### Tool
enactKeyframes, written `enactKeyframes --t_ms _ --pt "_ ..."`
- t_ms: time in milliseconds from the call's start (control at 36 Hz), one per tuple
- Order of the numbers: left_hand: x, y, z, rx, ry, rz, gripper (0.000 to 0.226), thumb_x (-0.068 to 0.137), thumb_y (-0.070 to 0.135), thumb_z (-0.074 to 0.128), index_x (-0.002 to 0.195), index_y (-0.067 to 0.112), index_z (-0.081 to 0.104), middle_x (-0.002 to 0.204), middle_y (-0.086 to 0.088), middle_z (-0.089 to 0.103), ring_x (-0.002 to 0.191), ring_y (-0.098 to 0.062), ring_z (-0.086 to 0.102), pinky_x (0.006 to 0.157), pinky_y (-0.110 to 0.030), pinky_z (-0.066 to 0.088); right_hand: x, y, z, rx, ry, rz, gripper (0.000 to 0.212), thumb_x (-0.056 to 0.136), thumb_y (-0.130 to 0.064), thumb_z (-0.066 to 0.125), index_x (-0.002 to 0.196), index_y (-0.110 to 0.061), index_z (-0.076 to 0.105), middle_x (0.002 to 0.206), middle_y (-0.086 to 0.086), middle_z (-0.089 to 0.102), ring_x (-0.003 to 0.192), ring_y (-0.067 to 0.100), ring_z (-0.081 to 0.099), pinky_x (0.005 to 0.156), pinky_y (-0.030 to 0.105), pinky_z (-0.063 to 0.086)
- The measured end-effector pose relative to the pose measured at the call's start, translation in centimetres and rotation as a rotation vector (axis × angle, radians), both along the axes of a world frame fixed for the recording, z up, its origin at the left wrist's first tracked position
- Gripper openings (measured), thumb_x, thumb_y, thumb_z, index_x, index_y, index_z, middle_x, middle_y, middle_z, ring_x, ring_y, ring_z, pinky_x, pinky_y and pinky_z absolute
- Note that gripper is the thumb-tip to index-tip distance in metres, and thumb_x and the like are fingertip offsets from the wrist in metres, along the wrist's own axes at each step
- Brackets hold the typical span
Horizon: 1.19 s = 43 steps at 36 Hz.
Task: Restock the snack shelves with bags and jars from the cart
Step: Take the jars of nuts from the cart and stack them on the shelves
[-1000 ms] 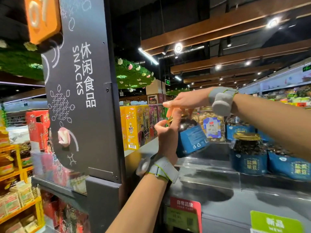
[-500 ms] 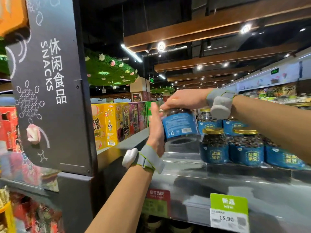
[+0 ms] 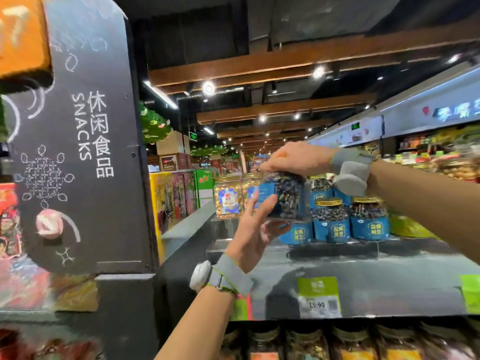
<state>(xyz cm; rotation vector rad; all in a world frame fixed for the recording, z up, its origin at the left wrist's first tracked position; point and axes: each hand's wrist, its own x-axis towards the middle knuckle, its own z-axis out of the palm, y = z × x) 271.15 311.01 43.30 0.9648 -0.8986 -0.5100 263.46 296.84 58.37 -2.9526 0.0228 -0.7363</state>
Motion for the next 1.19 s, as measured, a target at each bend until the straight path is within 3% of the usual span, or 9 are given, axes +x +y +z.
enactKeyframes --t_ms 167,278,389,556,722,806,972,1056,1194 --pt "-2.3 -1.1 -0.1 0.019 -0.118 0.159 0.099 0.048 0.037 0.094 0.133 0.028 0.044 0.126 -0.016 0.065 0.096 -0.024 0.072 0.087 -0.041 0.059 -3.0 2.1 -0.2 -0.142 0.021 -0.238 0.068 0.094 -0.071 0.037 0.087 -0.01 0.065 0.095 0.013 0.064 0.09 0.028 0.06 0.077 0.034 0.044" --pt "-4.4 -0.7 -0.5 -0.055 0.07 -0.136 0.073 0.059 0.033 0.082 0.121 0.001 0.061 0.119 -0.023 0.064 0.101 -0.031 0.067 0.096 -0.041 0.056 -7.3 2.8 -0.4 0.058 0.107 -0.114 0.051 0.098 -0.063 0.038 0.111 -0.021 0.065 0.115 0.001 0.063 0.101 0.017 0.059 0.088 0.031 0.043" --pt "-6.5 -1.1 -0.6 0.004 0.098 -0.29 0.07 0.068 0.036 0.076 0.125 0.0 0.06 0.126 -0.023 0.061 0.115 -0.038 0.058 0.105 -0.047 0.05 -9.5 1.7 -0.7 0.085 0.03 -0.137 0.051 0.092 -0.067 0.048 0.113 -0.024 0.066 0.116 -0.002 0.064 0.105 0.019 0.059 0.093 0.037 0.048" --pt "-9.1 -3.3 -0.1 0.136 -0.171 0.01 0.096 0.055 0.044 0.088 0.135 0.017 0.043 0.123 -0.011 0.069 0.104 -0.027 0.071 0.089 -0.045 0.059 -10.6 1.0 -0.9 -0.182 0.035 -0.407 0.073 0.09 -0.077 0.036 0.1 -0.013 0.069 0.106 0.01 0.067 0.094 0.027 0.061 0.084 0.037 0.051" --pt "-10.5 -4.5 -0.6 0.029 0.018 -0.193 0.082 0.068 0.042 0.08 0.137 0.007 0.052 0.133 -0.026 0.061 0.114 -0.044 0.063 0.101 -0.047 0.054 -14.2 -1.1 -1.0 0.093 0.06 -0.159 0.056 0.092 -0.071 0.043 0.126 -0.03 0.059 0.116 -0.005 0.062 0.104 0.016 0.058 0.087 0.033 0.047" --pt "-11.1 -5.1 -0.8 0.044 0.024 -0.301 0.094 0.063 0.052 0.085 0.141 0.01 0.053 0.138 -0.024 0.059 0.116 -0.04 0.063 0.1 -0.043 0.053 -15.1 -2.7 -1.3 0.135 0.038 -0.07 0.055 0.089 -0.071 0.047 0.125 -0.032 0.06 0.12 -0.005 0.063 0.106 0.015 0.06 0.088 0.033 0.048" --pt "-13.2 -7.3 -0.3 0.191 -0.006 -0.065 0.098 0.061 0.04 0.09 0.143 0.015 0.042 0.124 -0.007 0.069 0.11 -0.033 0.069 0.093 -0.048 0.057 -14.8 -4.8 -1.9 -0.107 0.016 -0.27 0.084 0.083 -0.084 0.037 0.13 -0.019 0.06 0.134 0.008 0.062 0.115 0.027 0.058 0.098 0.038 0.048" --pt "-13.4 -8.7 -0.3 0.203 -0.082 0.062 0.083 0.049 0.038 0.095 0.117 0.023 0.052 0.107 0.0 0.073 0.108 -0.032 0.07 0.094 -0.048 0.056 -14.7 -5.3 -2.4 -0.175 0.033 -0.306 0.086 0.085 -0.084 0.033 0.128 -0.015 0.059 0.128 0.01 0.062 0.107 0.027 0.059 0.083 0.033 0.045" --pt "-12.8 -9.2 -0.5 0.158 -0.111 0.025 0.068 0.051 0.03 0.086 0.112 0.018 0.059 0.094 0.003 0.077 0.089 -0.018 0.073 0.09 -0.042 0.059 -16.1 -5.9 -2.1 -0.003 0.188 -0.178 0.072 0.088 -0.079 0.034 0.126 -0.024 0.058 0.117 -0.004 0.06 0.099 0.019 0.058 0.085 0.037 0.053"
